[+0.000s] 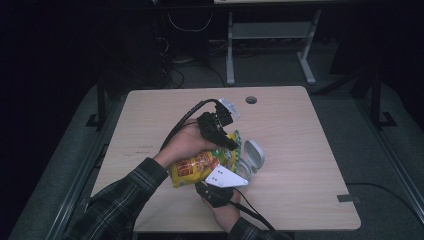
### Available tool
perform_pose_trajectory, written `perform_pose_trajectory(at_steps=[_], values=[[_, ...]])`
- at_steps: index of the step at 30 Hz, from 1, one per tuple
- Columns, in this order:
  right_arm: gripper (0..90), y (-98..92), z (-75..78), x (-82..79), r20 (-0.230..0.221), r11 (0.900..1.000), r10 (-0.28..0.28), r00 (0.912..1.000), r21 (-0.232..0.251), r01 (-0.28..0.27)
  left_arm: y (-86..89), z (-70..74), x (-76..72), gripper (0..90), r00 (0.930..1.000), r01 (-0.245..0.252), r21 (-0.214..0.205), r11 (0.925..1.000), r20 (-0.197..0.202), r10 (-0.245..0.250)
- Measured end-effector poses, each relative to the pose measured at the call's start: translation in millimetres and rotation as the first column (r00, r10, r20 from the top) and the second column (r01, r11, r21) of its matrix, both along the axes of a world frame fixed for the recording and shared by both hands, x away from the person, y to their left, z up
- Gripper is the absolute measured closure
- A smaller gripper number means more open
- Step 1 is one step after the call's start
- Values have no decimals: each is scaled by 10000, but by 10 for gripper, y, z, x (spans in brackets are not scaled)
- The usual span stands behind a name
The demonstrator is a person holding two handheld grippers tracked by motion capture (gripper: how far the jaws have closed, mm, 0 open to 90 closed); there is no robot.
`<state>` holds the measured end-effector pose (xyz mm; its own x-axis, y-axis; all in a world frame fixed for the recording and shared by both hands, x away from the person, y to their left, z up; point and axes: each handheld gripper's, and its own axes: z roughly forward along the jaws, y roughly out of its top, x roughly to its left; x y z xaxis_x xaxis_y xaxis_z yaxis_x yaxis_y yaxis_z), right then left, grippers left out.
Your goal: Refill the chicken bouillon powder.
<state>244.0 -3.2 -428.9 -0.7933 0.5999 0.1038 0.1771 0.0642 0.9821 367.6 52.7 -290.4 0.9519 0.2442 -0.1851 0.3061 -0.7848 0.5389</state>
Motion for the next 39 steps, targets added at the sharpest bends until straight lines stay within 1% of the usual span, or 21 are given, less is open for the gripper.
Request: perform_pose_trajectory(at_steps=[11, 39], values=[[898, 2, 0, -3, 37, 10000, 27, 10000, -61, -27, 17, -2, -11, 900, 10000, -63, -127, 9999, 33, 63], [898, 2, -1, -1, 41, 10000, 28, 10000, -45, -28, 12, -3, -9, 900, 10000, -63, -80, 9999, 32, 63]])
